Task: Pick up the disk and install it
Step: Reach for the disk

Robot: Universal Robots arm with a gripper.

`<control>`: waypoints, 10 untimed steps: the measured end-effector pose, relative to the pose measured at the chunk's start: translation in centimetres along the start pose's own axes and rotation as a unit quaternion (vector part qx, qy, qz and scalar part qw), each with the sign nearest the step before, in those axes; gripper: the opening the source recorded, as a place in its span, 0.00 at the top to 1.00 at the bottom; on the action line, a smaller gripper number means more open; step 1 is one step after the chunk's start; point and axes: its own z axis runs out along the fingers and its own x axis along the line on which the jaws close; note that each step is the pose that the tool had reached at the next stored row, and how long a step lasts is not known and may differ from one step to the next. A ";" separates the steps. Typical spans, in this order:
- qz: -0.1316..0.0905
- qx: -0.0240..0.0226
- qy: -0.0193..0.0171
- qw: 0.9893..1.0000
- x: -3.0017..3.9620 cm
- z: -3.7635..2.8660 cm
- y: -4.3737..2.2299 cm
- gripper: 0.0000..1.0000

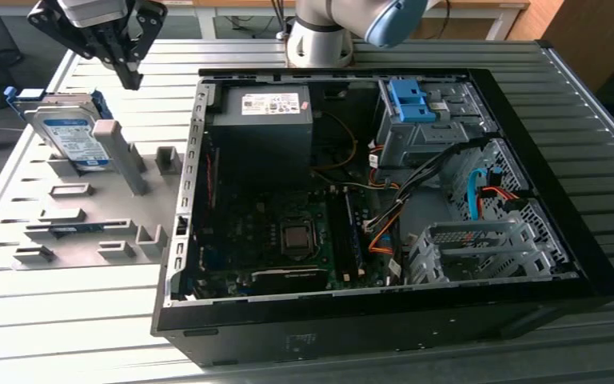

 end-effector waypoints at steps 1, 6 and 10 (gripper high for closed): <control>0.000 0.000 0.000 1.000 0.12 0.00 0.03 0.89; 0.000 0.000 0.000 1.000 0.60 0.10 0.18 0.89; 0.000 0.000 0.001 1.000 1.04 0.18 0.26 0.89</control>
